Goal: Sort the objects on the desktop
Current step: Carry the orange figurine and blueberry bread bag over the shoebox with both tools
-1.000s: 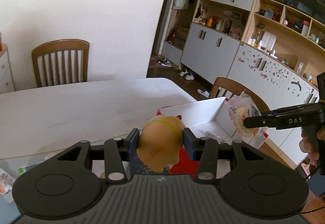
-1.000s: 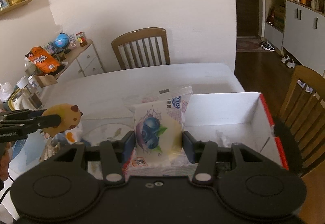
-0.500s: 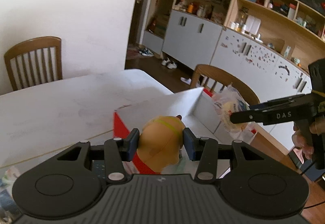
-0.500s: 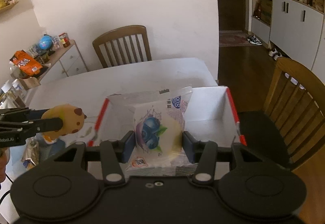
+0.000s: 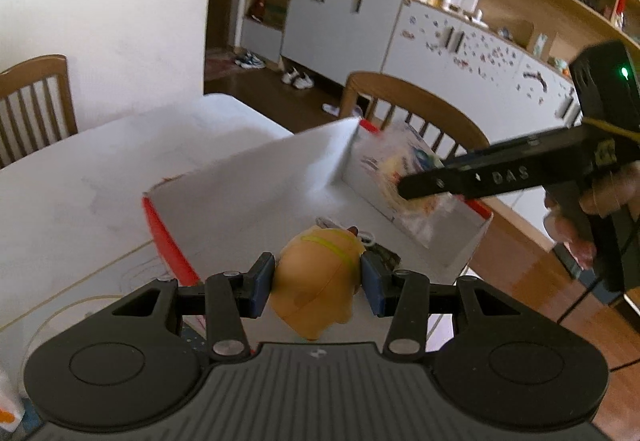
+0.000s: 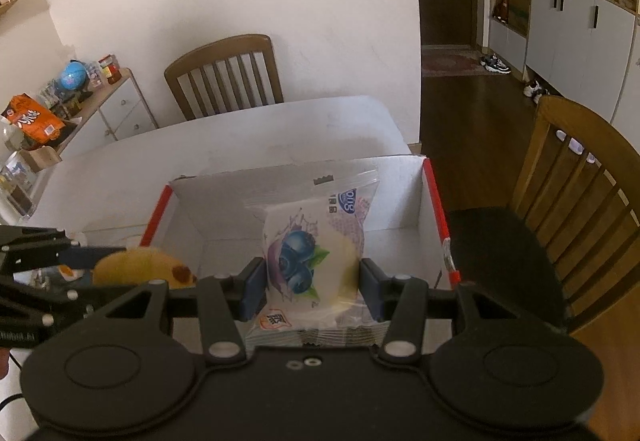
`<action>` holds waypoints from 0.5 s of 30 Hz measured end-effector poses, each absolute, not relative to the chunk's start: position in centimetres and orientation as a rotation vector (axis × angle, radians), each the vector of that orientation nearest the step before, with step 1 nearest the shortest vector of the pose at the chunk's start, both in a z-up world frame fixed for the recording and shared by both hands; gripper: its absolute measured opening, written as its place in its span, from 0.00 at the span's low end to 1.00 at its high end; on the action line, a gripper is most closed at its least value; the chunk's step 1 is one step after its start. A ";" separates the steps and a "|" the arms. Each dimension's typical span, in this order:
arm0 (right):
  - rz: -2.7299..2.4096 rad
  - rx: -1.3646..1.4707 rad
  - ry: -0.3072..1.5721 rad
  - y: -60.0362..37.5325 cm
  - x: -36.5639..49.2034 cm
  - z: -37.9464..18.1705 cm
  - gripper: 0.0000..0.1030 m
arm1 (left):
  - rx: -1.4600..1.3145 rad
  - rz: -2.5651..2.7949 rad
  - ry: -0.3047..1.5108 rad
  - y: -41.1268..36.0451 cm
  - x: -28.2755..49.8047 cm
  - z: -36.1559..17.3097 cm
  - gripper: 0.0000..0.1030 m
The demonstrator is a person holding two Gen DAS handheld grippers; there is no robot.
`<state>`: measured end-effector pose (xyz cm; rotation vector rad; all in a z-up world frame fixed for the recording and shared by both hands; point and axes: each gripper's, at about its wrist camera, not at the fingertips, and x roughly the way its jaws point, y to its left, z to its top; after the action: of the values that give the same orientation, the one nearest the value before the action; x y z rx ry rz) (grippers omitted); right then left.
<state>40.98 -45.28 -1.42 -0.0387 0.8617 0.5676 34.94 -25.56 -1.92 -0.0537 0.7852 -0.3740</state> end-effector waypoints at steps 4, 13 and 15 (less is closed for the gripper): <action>0.552 -0.033 0.884 -45.4 42.0 -2.5 0.48 | -0.026 -0.405 0.821 -26.7 35.6 -2.8 0.44; 0.553 -0.068 0.918 -44.4 43.5 -4.2 0.48 | 0.009 -0.456 0.921 -28.4 37.5 -5.0 0.44; 0.558 -0.076 0.933 -44.1 43.9 -4.6 0.48 | 0.005 -0.458 0.943 -28.6 38.1 -5.4 0.44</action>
<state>43.87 -44.11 -4.65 -0.0759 0.9330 0.5575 38.11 -28.55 -5.44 0.0053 0.9434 -0.4579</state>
